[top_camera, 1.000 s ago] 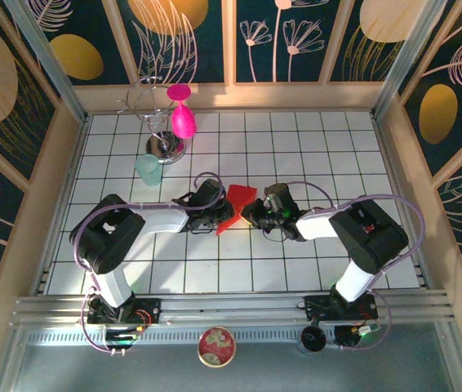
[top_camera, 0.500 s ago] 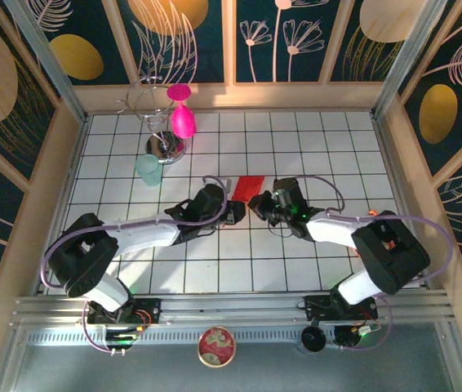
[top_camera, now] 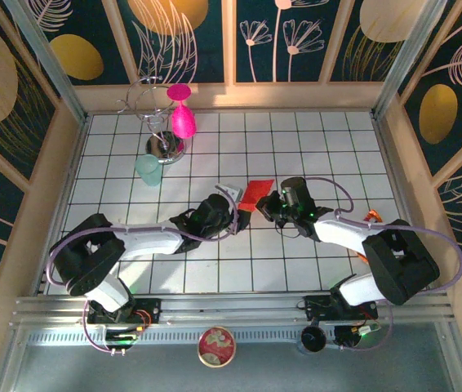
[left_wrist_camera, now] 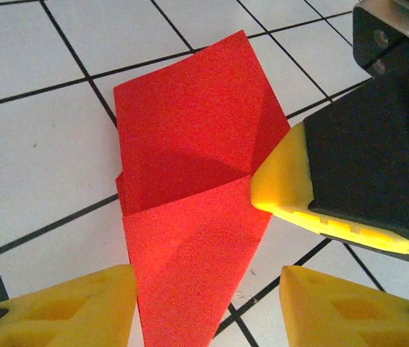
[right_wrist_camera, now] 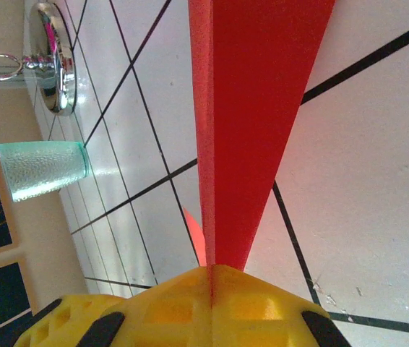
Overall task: Fold a paper plane with a square sheet of paper (pick it up from the middle)
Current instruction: Fold the wing for the fifth time at the center of the table.
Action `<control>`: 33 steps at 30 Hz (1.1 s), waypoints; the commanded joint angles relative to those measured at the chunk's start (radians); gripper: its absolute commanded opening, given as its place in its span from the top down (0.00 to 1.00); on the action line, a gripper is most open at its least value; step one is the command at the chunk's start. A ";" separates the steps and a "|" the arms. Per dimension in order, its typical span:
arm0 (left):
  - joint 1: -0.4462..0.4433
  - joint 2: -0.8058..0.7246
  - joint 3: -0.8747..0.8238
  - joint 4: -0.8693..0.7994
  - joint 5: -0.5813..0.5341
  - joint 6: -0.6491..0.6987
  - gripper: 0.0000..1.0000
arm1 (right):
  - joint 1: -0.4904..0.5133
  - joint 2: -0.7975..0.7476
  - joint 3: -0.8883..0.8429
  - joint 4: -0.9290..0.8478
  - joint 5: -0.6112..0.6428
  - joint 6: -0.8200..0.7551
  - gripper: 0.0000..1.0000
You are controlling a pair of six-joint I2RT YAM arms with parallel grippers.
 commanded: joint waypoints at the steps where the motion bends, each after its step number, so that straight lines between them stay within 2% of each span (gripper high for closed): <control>1: -0.009 0.038 0.000 0.075 -0.006 0.137 0.47 | -0.005 -0.004 0.028 -0.025 -0.022 0.012 1.00; 3: -0.008 0.054 -0.013 0.112 0.027 0.176 0.48 | -0.005 -0.003 0.031 -0.027 -0.026 0.014 1.00; 9: -0.011 0.099 -0.020 0.130 0.024 0.233 0.48 | -0.005 0.004 0.034 -0.031 -0.046 0.016 1.00; 14: -0.010 0.153 0.012 0.100 0.023 0.258 0.57 | -0.005 0.013 0.035 -0.029 -0.069 0.028 1.00; 17: -0.010 0.169 0.016 0.104 0.013 0.268 0.59 | -0.005 0.020 0.037 -0.034 -0.075 0.030 1.00; 25: -0.010 0.178 0.016 0.118 0.003 0.280 0.58 | -0.005 0.036 0.038 -0.030 -0.080 0.031 1.00; 32: -0.010 0.126 -0.031 0.175 0.006 0.278 0.48 | -0.005 0.039 0.040 -0.025 -0.079 0.030 1.00; 33: -0.011 0.123 -0.034 0.182 0.006 0.278 0.47 | -0.032 0.038 0.042 -0.027 -0.083 0.032 1.00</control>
